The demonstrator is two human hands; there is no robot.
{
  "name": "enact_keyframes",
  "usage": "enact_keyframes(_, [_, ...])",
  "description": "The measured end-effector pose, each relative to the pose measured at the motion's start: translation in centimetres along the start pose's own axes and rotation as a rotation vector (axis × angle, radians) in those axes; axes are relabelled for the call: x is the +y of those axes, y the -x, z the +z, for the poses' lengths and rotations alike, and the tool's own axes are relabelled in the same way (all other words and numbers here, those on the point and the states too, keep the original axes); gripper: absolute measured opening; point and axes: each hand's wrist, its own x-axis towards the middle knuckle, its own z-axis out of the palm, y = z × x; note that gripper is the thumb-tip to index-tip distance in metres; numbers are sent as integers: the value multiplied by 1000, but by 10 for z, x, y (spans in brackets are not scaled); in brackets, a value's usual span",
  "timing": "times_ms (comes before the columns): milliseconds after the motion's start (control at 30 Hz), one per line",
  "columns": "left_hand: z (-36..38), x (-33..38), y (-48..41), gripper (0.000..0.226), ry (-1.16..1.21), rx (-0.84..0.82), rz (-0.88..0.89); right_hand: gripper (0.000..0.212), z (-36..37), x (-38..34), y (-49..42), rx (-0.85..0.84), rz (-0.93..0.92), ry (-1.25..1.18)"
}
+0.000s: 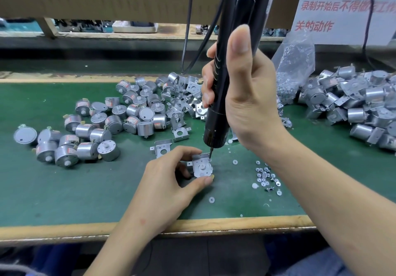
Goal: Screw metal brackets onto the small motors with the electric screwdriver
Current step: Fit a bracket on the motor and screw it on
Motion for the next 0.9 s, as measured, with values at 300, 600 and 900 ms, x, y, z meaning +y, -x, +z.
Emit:
enact_keyframes(300, [2, 0, -1, 39, -6, 14, -13, 70, 2, 6, 3, 11, -5, -37])
enact_keyframes(600, [2, 1, 0, 39, -19, 17, -22, 65, 4, 12, 3, 3, -2, -34])
enact_keyframes(900, [2, 2, -1, 53, -91, -16, 0, 68, 5, 14, 2, -36, 19, -29])
